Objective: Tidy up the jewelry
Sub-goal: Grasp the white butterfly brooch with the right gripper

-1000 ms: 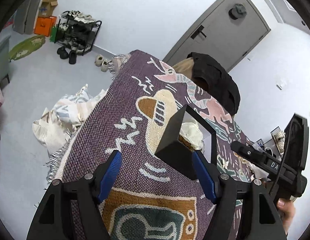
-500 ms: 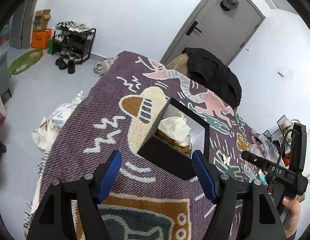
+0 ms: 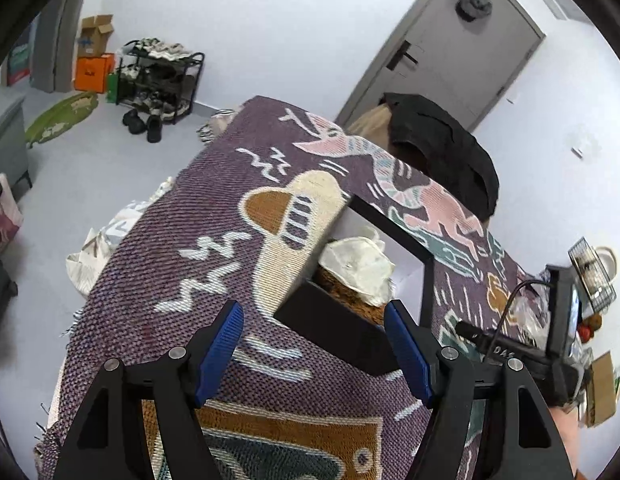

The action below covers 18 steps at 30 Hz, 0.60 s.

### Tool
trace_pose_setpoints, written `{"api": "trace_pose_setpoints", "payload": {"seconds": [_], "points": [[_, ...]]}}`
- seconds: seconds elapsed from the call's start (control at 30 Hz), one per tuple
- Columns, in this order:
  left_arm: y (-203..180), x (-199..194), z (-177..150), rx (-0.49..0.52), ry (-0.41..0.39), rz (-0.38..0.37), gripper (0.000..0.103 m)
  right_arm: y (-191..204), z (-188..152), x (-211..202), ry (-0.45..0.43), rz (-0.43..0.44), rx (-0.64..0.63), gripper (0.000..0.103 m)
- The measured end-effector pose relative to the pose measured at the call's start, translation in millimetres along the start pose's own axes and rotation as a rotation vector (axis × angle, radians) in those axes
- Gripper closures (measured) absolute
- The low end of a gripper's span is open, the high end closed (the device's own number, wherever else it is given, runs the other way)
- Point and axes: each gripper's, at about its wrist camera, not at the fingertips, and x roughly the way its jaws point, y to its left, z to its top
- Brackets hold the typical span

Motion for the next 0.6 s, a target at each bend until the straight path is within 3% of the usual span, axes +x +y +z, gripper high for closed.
{"api": "trace_pose_setpoints", "payload": {"seconds": [0.17,0.2,0.23,0.27,0.6], "points": [[16.0,-4.9,-1.9,-0.059,-0.02,0.023,0.029,5.8,3.4,13.2,0.001,-0.036,0.015,0.033],[19.0,-6.8,-2.3,-0.068,-0.026,0.029,0.029,5.8,3.8,13.3,-0.001,-0.028,0.027,0.04],[20.4,-7.8,-2.0,-0.074,-0.029,0.033,0.029,6.3,5.0,12.4,-0.008,-0.032,0.031,0.055],[23.0,-10.0,-2.6,-0.083,-0.034,0.036,0.029,7.6,6.6,10.6,-0.01,-0.034,0.026,0.061],[31.4,-23.5,-7.8,-0.099,-0.051,0.02,0.029,7.5,0.6,-15.1,-0.039,0.016,0.062,0.061]]}}
